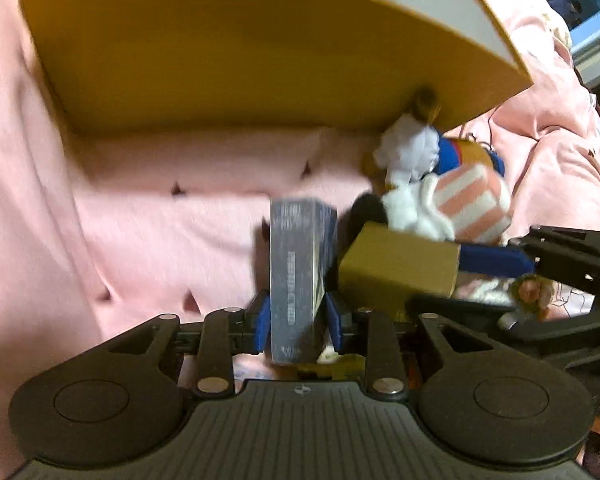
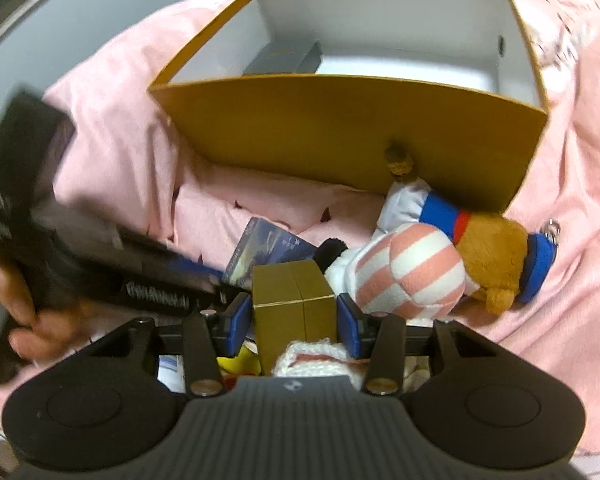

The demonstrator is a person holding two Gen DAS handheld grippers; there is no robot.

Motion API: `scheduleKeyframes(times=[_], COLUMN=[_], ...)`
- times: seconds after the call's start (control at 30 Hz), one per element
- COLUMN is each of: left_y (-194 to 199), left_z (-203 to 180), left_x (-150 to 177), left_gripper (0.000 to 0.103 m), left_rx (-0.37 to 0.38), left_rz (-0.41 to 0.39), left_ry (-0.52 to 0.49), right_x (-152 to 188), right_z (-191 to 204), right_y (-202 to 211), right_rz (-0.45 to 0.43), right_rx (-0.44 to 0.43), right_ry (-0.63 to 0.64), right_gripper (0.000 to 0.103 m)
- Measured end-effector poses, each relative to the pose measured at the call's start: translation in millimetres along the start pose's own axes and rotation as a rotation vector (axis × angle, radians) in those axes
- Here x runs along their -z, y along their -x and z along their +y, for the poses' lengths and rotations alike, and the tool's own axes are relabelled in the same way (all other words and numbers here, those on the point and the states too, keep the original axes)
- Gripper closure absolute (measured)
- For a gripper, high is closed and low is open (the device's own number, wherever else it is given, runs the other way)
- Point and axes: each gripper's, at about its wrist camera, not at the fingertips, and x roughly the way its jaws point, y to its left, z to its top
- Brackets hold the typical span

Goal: Organize objects
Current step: 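Lift and carry the photo card pack and gold box over the orange box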

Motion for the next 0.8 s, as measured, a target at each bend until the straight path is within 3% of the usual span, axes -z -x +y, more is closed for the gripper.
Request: scheduleKeyframes(times=[0.23,0.43,0.8], left_y=[12,50,111], left_z=[-6,-4,-16], left_x=[6,9,-6], left_gripper=[0.074,0.077,0.077], left_rx=[-0.025,-0.026,0.054], left_rz=[-0.060,-0.147,-0.342], left_ry=[-0.016,0.000,0.039], right_x=[-5,-25,-71], right_z=[3,7,26], right_y=[7,32,76], right_rz=[-0.023,-0.110,-0.266], right_rx=[-0.002,-0.008,0.014], right_ry=[-0.036,-0.034,0.088], right_gripper=[0.055,0.055,0.055])
